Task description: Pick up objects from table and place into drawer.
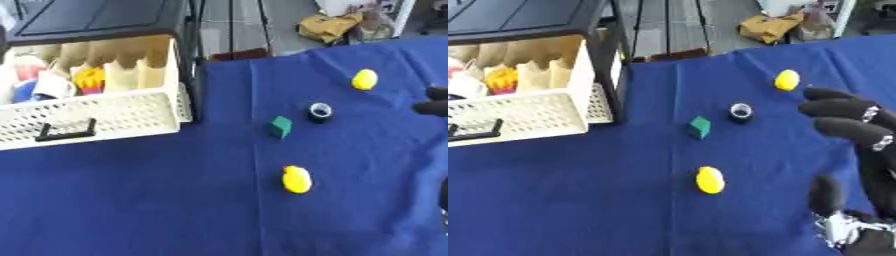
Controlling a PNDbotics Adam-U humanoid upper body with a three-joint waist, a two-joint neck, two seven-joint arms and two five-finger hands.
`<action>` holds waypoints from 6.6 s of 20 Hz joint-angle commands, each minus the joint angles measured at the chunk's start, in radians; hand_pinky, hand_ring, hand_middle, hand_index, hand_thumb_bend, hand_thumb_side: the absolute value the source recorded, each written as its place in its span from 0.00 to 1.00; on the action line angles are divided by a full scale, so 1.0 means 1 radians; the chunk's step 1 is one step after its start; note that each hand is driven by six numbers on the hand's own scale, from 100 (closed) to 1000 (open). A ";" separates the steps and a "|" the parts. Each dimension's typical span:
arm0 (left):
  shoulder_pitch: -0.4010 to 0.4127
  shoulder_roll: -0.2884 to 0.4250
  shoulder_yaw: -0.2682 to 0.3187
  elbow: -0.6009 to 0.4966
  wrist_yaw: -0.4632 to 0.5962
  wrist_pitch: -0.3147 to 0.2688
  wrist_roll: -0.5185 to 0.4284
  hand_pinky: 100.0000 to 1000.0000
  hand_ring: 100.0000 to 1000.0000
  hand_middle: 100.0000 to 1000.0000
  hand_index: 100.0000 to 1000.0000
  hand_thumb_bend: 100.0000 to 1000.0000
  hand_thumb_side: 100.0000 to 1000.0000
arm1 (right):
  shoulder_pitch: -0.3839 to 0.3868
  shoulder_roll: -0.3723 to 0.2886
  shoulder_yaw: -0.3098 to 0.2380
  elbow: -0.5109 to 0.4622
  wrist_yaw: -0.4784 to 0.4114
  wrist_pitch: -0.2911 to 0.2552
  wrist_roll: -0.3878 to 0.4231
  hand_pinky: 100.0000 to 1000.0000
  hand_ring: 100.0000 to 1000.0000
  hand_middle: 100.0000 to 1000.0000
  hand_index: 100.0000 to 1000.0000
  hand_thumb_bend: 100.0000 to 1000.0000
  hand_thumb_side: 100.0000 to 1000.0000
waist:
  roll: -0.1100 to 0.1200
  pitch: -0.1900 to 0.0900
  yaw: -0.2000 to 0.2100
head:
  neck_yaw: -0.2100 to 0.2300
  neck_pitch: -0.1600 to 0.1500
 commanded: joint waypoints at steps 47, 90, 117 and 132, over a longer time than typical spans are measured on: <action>0.065 -0.567 -0.205 -0.012 0.263 -0.029 0.022 0.15 0.41 0.55 0.96 0.00 0.96 | -0.284 -0.489 0.146 -0.010 0.167 0.056 0.381 0.39 0.59 0.55 0.85 0.00 1.00 | -0.087 -0.050 0.025 | -0.077 0.020; 0.067 -0.599 -0.208 -0.012 0.227 0.090 0.001 0.09 0.37 0.46 0.89 0.00 0.94 | -0.402 -0.126 0.142 0.308 0.566 0.129 0.871 0.44 0.60 0.49 0.92 0.08 1.00 | -0.094 -0.068 0.026 | -0.100 0.053; 0.081 -0.578 -0.212 -0.012 0.216 0.128 -0.016 0.07 0.35 0.44 0.88 0.00 0.89 | -0.352 -0.034 0.144 0.291 0.683 0.027 0.947 0.25 0.62 0.51 0.81 0.04 1.00 | -0.124 -0.088 -0.001 | -0.105 0.094; 0.074 -0.581 -0.214 -0.012 0.209 0.147 -0.018 0.07 0.34 0.46 0.88 0.00 0.89 | -0.356 -0.019 0.180 0.357 0.754 -0.104 0.992 0.23 0.54 0.48 0.87 0.22 1.00 | -0.124 -0.083 -0.002 | -0.114 0.127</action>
